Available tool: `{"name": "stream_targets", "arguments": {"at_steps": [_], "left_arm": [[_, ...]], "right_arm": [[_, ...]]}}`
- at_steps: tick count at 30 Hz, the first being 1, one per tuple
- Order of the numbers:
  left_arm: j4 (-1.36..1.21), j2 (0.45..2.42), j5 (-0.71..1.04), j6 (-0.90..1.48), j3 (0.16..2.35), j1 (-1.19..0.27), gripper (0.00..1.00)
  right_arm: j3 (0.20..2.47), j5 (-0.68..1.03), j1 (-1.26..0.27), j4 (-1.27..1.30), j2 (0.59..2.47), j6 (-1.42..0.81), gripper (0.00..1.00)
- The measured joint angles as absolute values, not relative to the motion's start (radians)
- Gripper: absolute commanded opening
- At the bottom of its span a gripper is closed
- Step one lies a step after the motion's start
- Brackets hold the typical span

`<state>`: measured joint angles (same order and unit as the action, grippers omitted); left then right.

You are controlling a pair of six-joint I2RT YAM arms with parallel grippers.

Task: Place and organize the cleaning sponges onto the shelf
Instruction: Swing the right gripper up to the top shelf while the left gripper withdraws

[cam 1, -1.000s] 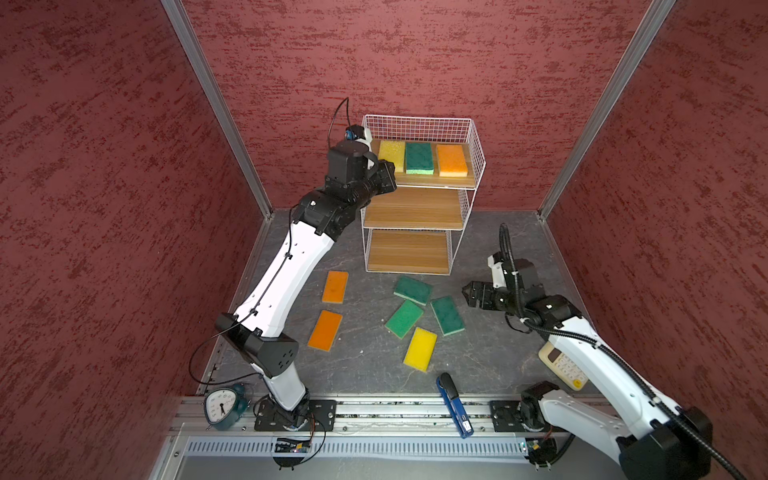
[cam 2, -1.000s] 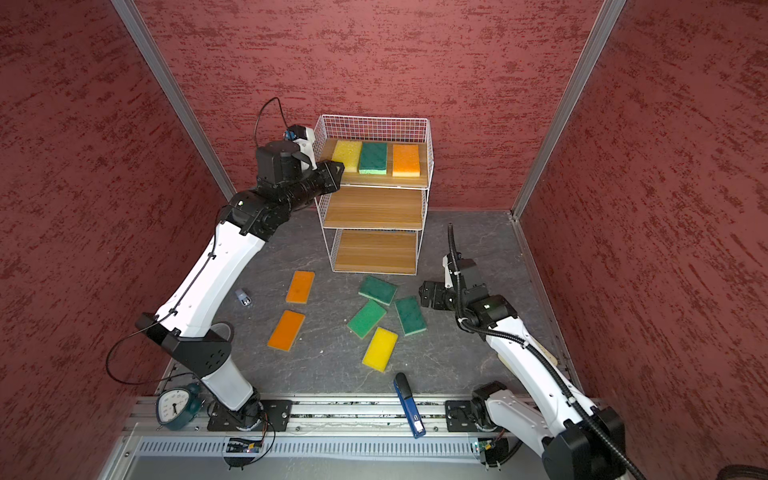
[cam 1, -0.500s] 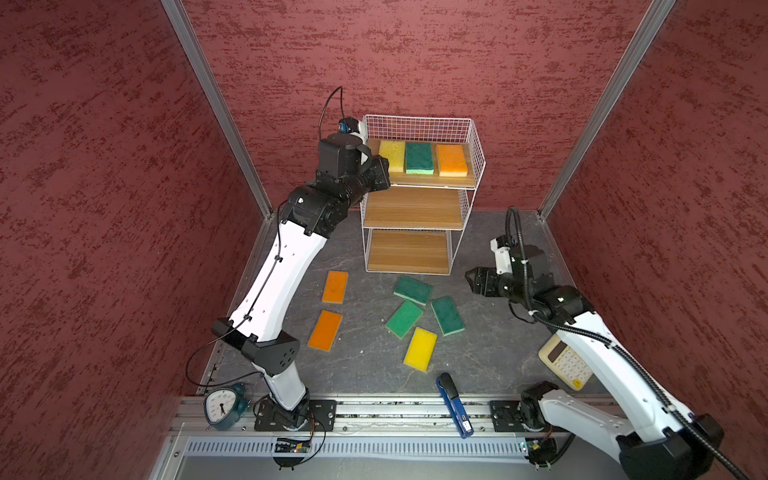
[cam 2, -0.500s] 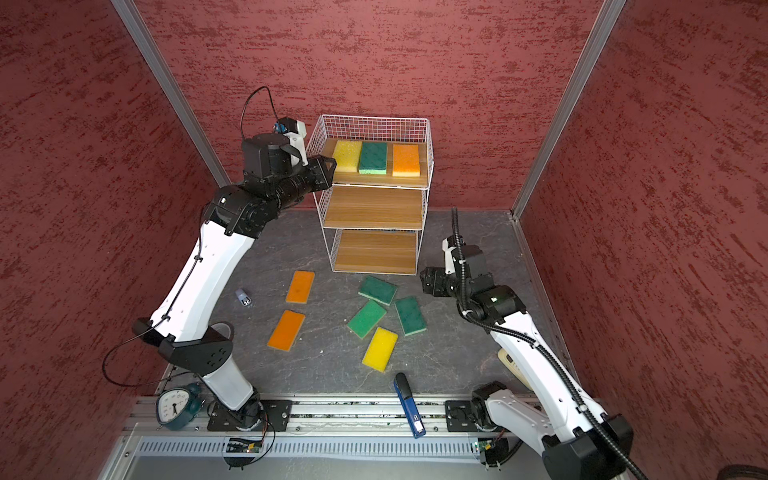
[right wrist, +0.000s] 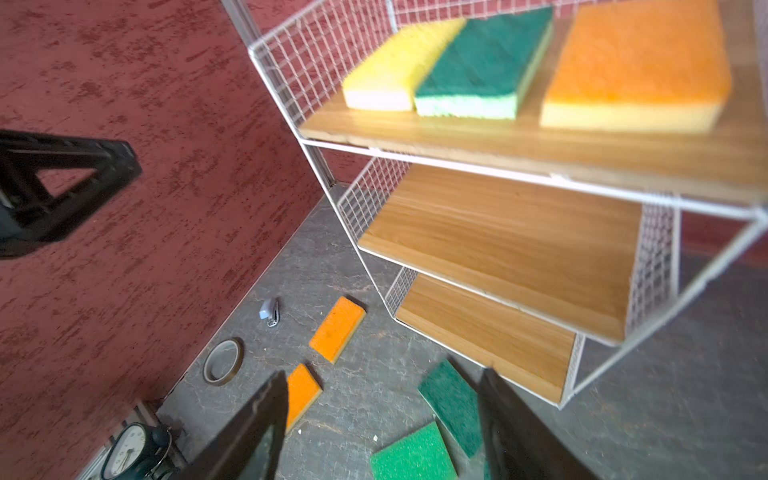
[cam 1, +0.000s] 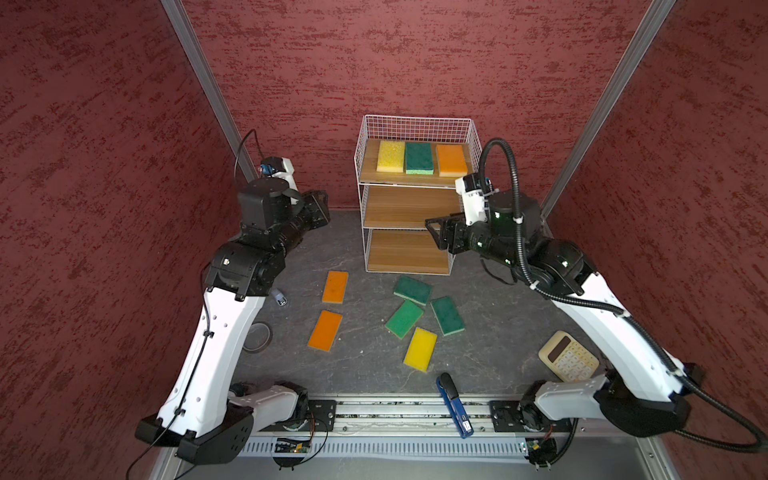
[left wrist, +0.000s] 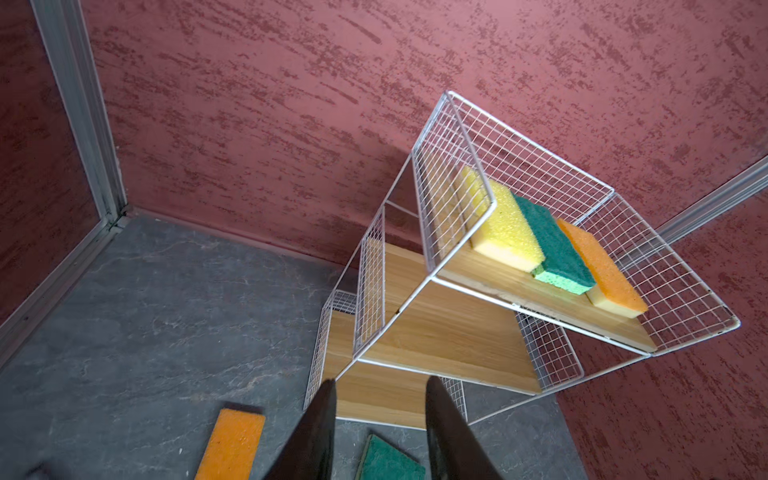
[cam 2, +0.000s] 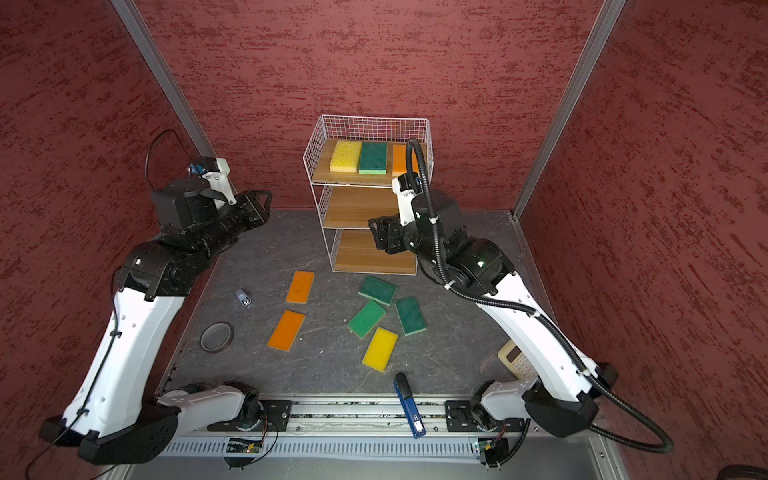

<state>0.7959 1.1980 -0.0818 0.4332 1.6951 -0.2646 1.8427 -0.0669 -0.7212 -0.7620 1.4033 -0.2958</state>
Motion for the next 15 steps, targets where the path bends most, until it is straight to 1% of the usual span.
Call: {"name": "stream_targets", "arguments": {"at_steps": [2, 3, 11, 13, 15], "left_arm": [[0.793, 1.184, -0.038, 0.442, 1.65, -0.22, 0.38], [0.791, 1.18, -0.015, 0.447, 1.626, -0.199, 0.38], [0.748, 1.151, 0.178, 0.496, 1.446, -0.049, 0.39], [0.728, 1.145, 0.218, 0.505, 1.421, -0.018, 0.39], [0.704, 1.138, 0.257, 0.516, 1.392, 0.014, 0.39]], "right_arm": [[1.958, -0.051, -0.723, -0.763, 1.478, -0.284, 0.57], [2.032, -0.044, -0.723, -0.766, 1.526, -0.281, 0.57], [2.551, -0.031, -0.723, -0.816, 1.88, -0.228, 0.57], [2.615, -0.03, -0.723, -0.815, 1.94, -0.215, 0.58], [2.63, -0.03, -0.723, -0.815, 1.974, -0.203, 0.58]]}}
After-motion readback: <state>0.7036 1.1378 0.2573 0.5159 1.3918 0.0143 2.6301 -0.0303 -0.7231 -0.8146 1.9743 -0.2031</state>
